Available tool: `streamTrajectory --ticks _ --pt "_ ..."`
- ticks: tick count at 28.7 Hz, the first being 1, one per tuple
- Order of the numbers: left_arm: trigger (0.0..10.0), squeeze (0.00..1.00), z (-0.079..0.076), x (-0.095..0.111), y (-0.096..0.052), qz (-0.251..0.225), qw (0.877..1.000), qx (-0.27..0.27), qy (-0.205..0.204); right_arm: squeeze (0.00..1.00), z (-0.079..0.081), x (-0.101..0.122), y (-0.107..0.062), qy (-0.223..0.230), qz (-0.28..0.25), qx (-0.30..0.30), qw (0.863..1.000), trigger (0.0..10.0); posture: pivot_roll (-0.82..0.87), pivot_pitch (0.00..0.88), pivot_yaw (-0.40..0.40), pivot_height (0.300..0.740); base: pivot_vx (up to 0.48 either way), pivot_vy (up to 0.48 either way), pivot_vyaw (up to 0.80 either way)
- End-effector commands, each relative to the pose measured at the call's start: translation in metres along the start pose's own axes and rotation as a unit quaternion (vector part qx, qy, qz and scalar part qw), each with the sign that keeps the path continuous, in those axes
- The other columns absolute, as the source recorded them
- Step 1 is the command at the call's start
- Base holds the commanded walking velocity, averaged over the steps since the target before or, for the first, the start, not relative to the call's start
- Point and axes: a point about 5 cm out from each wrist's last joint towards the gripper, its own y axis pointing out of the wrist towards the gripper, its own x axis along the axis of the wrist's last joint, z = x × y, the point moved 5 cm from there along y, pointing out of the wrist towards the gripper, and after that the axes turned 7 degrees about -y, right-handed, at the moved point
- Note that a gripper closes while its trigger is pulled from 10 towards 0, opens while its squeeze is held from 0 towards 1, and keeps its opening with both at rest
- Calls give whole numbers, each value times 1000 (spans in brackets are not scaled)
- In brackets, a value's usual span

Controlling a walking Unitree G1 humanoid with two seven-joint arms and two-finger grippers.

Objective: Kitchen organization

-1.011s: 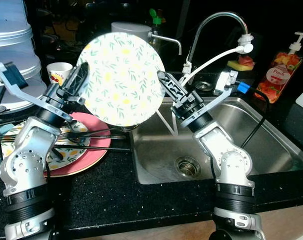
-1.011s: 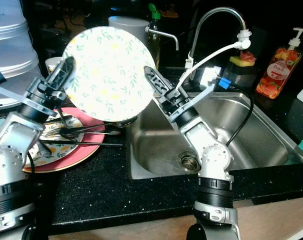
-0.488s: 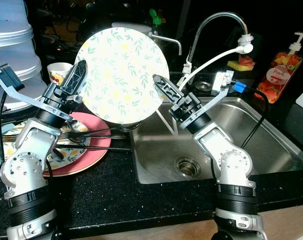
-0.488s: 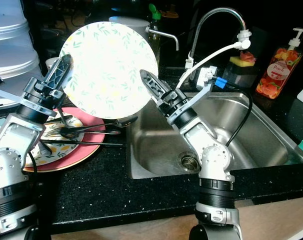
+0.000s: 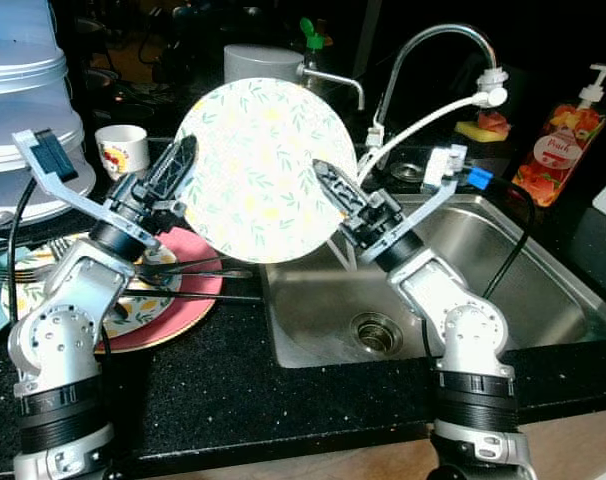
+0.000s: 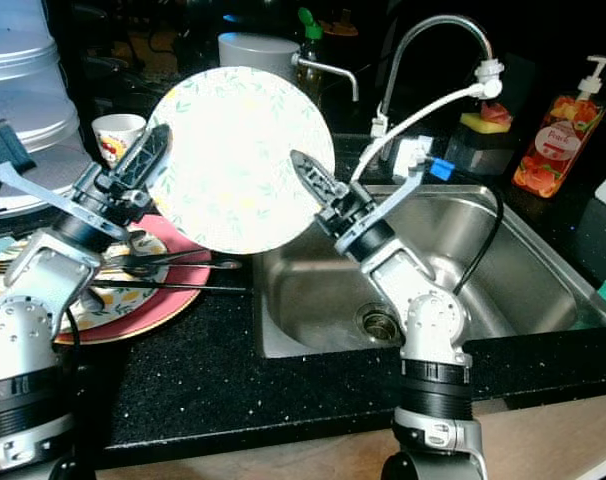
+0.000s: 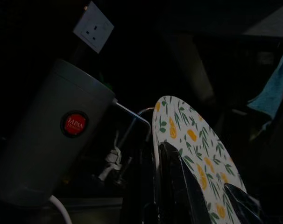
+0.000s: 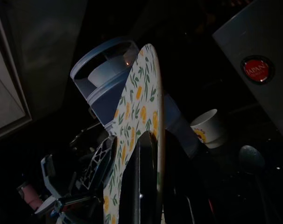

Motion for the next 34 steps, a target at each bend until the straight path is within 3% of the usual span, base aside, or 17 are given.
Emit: streamTrajectory --ticks 1,8,12,13,14,17,20,21,24,28,29,30,31,32,33,34 --pt "10000 1000 4 -10 2 27 999 19 25 0 -3 3 -1 0 -6 -11 1000 0 56 27 -59 740 0 0 0" --pt "10000 1000 10 -12 3 34 998 36 37 0 -8 9 -2 7 -21 -22 1000 0 56 27 -58 740 0 0 0" --pt "10000 1000 27 -3 1 17 992 93 81 0 -18 16 -6 0 -36 -47 998 0 56 26 -58 740 0 0 0" --pt "10000 773 33 1 -1 11 989 110 95 0 -23 20 -7 -4 -41 -58 997 0 56 26 -58 740 0 0 0" --pt "10000 0 38 6 -2 4 986 126 112 0 -28 24 -9 -9 -48 -70 996 0 56 25 -58 740 0 0 0" --pt "10000 0 48 21 -5 -27 976 159 147 0 -46 40 -18 -24 -78 -115 990 0 58 26 -59 740 0 0 0" --pt "10000 0 48 26 -6 -36 974 162 152 0 -52 45 -21 -32 -86 -130 987 0 58 25 -58 740 0 0 0" --pt "10000 0 44 22 -3 -13 971 145 189 0 -65 50 -27 -87 -76 -168 979 0 60 25 -58 740 0 0 0" --pt "10000 0 25 -6 5 66 968 74 229 0 -77 49 -32 -166 -47 -206 963 0 61 26 -59 740 0 0 0" --pt "10000 0 -19 -59 8 172 962 -62 201 0 -86 39 -35 -254 -2 -227 940 0 63 25 -58 740 0 0 0" --pt "10000 0 -19 -59 8 172 962 -62 201 0 -86 39 -35 -254 -2 -227 940 0 63 25 -58 740 0 0 0" --pt "10000 0 -29 -72 6 202 955 -92 198 0 -88 36 -35 -275 8 -231 933 0 63 25 -58 740 0 0 0" --pt "10000 0 -29 -72 6 202 955 -92 198 0 -88 36 -35 -275 8 -231 933 0 63 25 -58 740 0 0 0" --pt "10000 0 -40 -96 0 264 931 -136 211 0 -91 30 -37 -330 29 -237 913 0 63 25 -58 740 0 0 0" --pt "10000 0 -42 -102 -3 282 923 -145 217 0 -92 29 -38 -345 35 -236 908 0 63 25 -58 740 0 0 0" --pt "10000 0 -42 -102 -3 282 923 -145 217 0 -92 29 -38 -345 35 -236 908 0 63 25 -58 740 0 0 0"
